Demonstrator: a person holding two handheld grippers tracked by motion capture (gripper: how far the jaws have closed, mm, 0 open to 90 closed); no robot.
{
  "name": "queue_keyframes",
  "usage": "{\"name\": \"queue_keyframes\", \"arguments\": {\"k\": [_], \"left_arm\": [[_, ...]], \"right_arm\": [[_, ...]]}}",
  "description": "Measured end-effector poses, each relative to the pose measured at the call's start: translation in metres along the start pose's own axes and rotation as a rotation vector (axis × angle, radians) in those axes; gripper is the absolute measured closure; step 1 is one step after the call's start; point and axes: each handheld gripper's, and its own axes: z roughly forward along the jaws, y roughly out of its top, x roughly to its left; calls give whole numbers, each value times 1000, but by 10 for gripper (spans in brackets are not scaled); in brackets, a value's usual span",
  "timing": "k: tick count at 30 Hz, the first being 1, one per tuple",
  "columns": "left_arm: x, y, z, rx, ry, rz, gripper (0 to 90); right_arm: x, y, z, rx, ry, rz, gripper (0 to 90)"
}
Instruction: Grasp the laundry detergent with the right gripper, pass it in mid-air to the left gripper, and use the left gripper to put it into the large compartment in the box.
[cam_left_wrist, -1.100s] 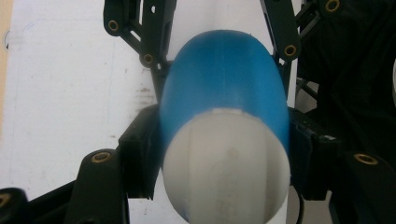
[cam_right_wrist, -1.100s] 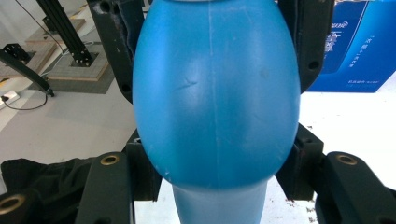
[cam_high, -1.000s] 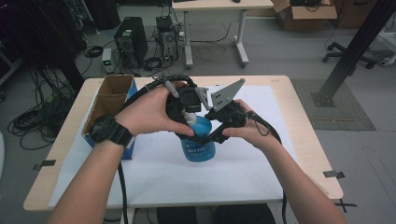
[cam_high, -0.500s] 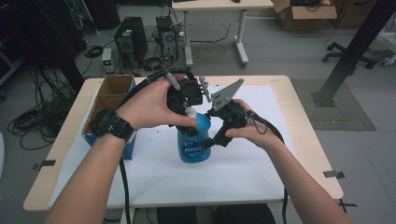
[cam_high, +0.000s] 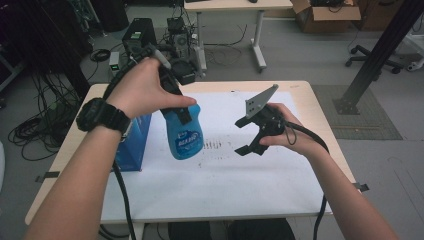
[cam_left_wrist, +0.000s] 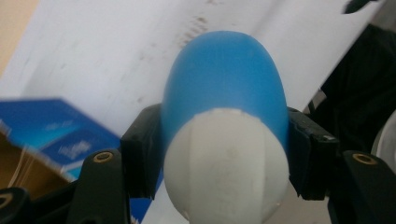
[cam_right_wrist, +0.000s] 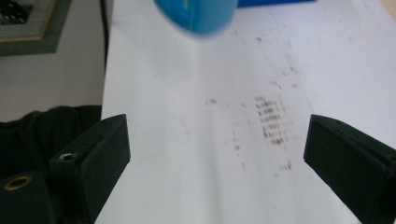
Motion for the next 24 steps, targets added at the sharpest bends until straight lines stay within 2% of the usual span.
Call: {"name": "queue_keyframes", "arguments": {"k": [2, 5, 6, 7, 8, 9, 10, 11, 12, 15, 17, 21, 22, 23, 24], "left_arm": [[9, -3, -7, 1, 21, -85, 382], [26, -12, -20, -7, 55, -246, 382], [35, -17, -26, -11, 70, -322, 382], [39, -20, -29, -24, 78, -366, 382], [46, -24, -34, -26, 98, -430, 382], [54, -30, -42, -39, 136, -511, 382], [59, -34, -46, -41, 152, -546, 382], [59, -34, -46, -41, 152, -546, 382], [66, -38, -51, -36, 170, -580, 382], [81, -50, -59, -47, 189, -660, 382], [89, -58, -63, -55, 199, -699, 382], [101, -69, -65, -52, 231, -764, 382], [106, -74, -64, -48, 243, -794, 382], [106, -74, -64, -48, 243, -794, 383], [108, -77, -63, -51, 248, -813, 383]], "right_arm": [[-3, -10, -8, 30, -30, 16, 72], [-4, -15, -11, 55, -46, 23, 68], [-5, -18, -13, 67, -56, 22, 67], [-6, -22, -16, 78, -70, 22, 67], [-6, -24, -17, 83, -74, 24, 67], [-7, -30, -20, 99, -85, 33, 67], [-8, -33, -21, 104, -91, 37, 66], [-8, -33, -21, 104, -91, 37, 66], [-10, -40, -24, 117, -102, 48, 67], [-11, -44, -26, 120, -107, 59, 67], [-12, -49, -29, 119, -114, 66, 67], [-16, -58, -35, 114, -126, 92, 70], [-16, -60, -36, 112, -128, 94, 70], [-16, -60, -36, 112, -128, 94, 70], [-17, -61, -37, 109, -129, 95, 71]]}}
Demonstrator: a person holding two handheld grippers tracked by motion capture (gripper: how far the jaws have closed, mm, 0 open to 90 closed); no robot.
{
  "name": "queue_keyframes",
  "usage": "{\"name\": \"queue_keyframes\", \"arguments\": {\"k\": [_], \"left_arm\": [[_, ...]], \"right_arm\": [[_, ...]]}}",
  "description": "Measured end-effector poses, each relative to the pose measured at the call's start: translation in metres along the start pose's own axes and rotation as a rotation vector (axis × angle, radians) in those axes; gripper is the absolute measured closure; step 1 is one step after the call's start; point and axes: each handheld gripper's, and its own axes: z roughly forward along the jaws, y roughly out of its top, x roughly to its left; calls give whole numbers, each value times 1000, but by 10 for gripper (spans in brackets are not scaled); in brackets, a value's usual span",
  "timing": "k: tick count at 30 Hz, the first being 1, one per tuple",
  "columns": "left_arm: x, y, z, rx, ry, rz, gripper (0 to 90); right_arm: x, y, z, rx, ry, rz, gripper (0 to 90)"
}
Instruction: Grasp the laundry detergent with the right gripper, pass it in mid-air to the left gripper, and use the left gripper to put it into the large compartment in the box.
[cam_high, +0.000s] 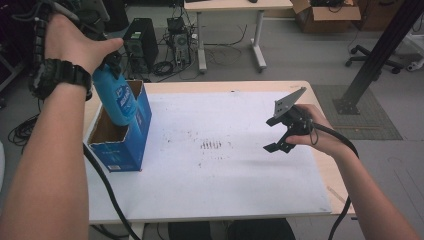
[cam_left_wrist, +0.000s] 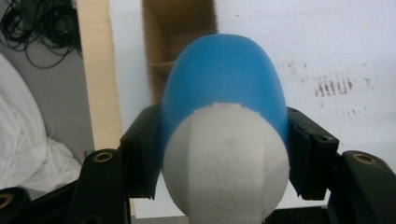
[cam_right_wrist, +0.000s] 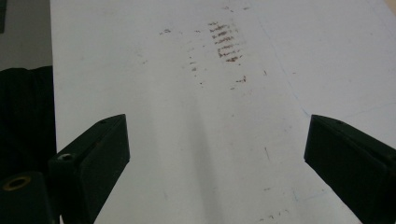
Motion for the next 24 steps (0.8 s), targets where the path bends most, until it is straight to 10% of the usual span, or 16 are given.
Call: {"name": "queue_keyframes", "arguments": {"k": [8, 24], "left_arm": [[23, -2, 14, 11, 2, -76, 382], [34, -15, 69, 64, -9, -85, 383]], "right_arm": [[-5, -10, -2, 7, -3, 22, 70], [-7, -13, -3, 2, -2, 25, 68]]}}
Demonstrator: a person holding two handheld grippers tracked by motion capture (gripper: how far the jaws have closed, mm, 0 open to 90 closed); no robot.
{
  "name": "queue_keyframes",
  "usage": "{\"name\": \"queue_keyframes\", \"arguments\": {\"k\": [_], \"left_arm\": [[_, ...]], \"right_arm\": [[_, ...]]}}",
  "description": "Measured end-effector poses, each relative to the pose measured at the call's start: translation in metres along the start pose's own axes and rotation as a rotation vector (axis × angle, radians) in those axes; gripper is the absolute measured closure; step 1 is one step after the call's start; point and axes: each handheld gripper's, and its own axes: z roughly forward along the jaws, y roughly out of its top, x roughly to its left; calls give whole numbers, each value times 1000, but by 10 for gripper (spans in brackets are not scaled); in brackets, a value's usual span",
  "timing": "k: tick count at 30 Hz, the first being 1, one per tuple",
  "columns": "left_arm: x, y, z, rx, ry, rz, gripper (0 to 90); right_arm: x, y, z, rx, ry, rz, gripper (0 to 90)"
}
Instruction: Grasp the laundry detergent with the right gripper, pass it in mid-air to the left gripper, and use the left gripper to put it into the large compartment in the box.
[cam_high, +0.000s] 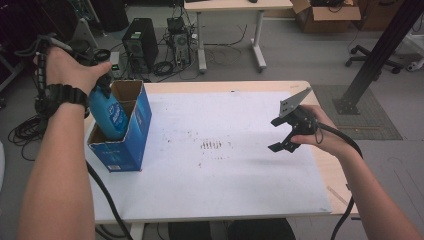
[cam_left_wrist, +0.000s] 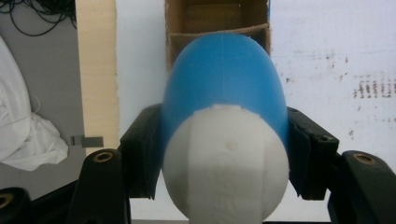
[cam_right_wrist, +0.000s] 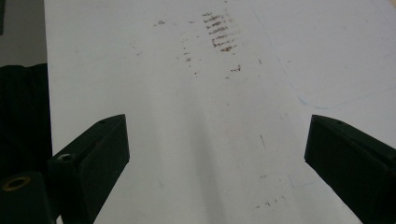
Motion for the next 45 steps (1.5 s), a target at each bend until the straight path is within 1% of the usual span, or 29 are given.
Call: {"name": "queue_keyframes", "arguments": {"k": [3, 7, 10, 13, 17, 19, 34, 45], "left_arm": [[1, -2, 13, 14, -1, 2, 383], [2, -4, 31, 32, -15, -5, 382], [2, -5, 43, 47, -18, 1, 382], [0, -6, 52, 60, -18, 3, 382], [-1, -6, 63, 69, -21, 11, 382], [-1, -7, 67, 70, -25, 8, 382], [-4, -10, 93, 98, -25, 14, 382], [-2, -13, 104, 105, -24, 21, 382]], "right_arm": [[0, 0, 0, 0, 0, 3, 69], [-1, -1, 1, 0, 2, 3, 69], [-1, -2, 2, -2, 6, 5, 69], [-1, -2, 3, 1, 8, 5, 69], [-1, -3, 5, 1, 10, 8, 69], [-1, -2, 6, 3, 12, 6, 69], [-2, -3, 9, 7, 15, 12, 70], [-1, -2, 12, 9, 19, 9, 70]]}}
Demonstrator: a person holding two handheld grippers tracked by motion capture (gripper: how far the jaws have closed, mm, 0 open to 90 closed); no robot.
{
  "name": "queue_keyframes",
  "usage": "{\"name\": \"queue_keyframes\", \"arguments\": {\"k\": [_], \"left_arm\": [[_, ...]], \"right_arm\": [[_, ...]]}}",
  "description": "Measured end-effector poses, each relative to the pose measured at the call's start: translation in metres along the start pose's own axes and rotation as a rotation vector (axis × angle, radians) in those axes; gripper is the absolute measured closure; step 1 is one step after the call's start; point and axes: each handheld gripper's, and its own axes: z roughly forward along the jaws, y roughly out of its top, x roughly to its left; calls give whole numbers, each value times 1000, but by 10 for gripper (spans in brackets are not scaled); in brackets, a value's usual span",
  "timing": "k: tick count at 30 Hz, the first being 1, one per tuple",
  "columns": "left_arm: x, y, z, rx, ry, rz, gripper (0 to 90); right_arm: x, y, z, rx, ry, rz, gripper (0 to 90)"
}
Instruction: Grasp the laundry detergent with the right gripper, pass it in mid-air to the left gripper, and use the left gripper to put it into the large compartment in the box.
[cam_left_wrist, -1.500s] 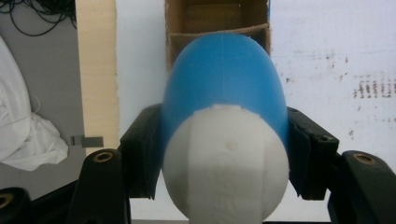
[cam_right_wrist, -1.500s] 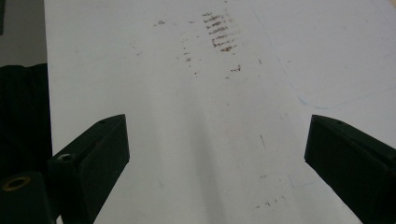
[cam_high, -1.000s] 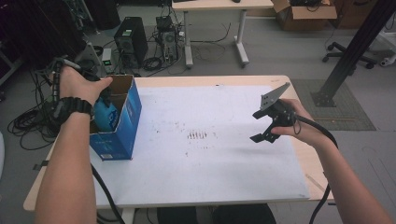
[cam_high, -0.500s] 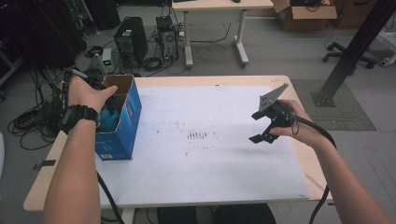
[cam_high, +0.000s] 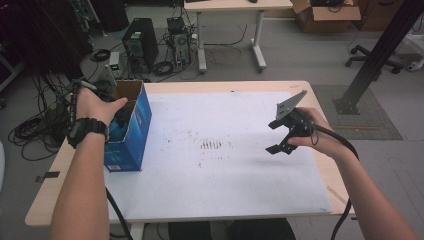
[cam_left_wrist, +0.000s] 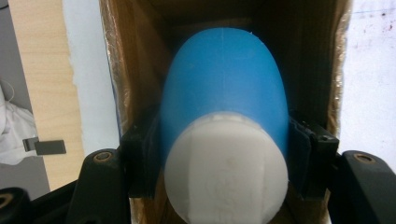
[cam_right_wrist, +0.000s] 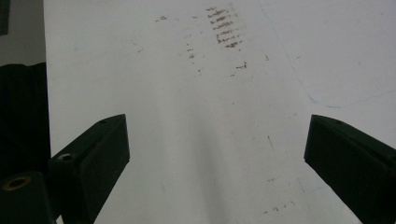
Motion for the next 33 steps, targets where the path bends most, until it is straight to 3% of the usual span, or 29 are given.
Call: {"name": "queue_keyframes", "arguments": {"k": [8, 33], "left_arm": [[2, -1, 8, 3, -8, 2, 381], [-1, -2, 9, 4, -5, 12, 375]], "right_arm": [[0, 0, 2, 2, 4, 1, 72], [1, -3, 3, 6, 5, 8, 72]]}}
